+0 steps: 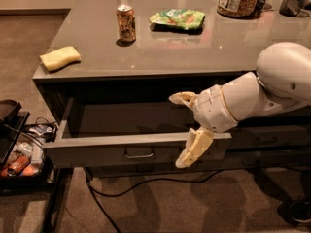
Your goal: Close top drawer
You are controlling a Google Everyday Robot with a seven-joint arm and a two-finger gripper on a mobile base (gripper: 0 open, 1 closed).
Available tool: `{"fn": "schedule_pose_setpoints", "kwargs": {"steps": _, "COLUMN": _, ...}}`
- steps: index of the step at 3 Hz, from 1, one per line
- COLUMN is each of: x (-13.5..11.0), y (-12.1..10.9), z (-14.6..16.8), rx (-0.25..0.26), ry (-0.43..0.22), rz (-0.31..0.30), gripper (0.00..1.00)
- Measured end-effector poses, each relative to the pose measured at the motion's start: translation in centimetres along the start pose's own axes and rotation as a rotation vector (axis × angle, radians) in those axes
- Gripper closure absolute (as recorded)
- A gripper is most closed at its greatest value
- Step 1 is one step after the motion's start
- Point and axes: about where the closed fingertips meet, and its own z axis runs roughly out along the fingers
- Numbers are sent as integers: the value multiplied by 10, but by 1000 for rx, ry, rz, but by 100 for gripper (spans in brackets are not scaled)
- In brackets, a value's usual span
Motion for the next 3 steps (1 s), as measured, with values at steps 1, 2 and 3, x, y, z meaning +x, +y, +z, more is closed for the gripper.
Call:
{"fn": "schedule_pose_setpoints", "kwargs": {"steps": 1, "x": 6, "y": 1, "z": 5, "rx": 63, "ry": 102, "rz": -12, "gripper": 0}}
{"fn": "schedule_pose_setpoints", "kwargs": {"steps": 2, "x": 27, "y": -7, "z": 30, "rx": 149, "ry": 268, "rz": -12, "gripper": 0}}
{"fn": "schedule_pose_setpoints", "kwargs": {"steps": 3, "x": 39, "y": -21, "z": 31, "rx": 213, "ry": 321, "rz": 2, "gripper": 0}}
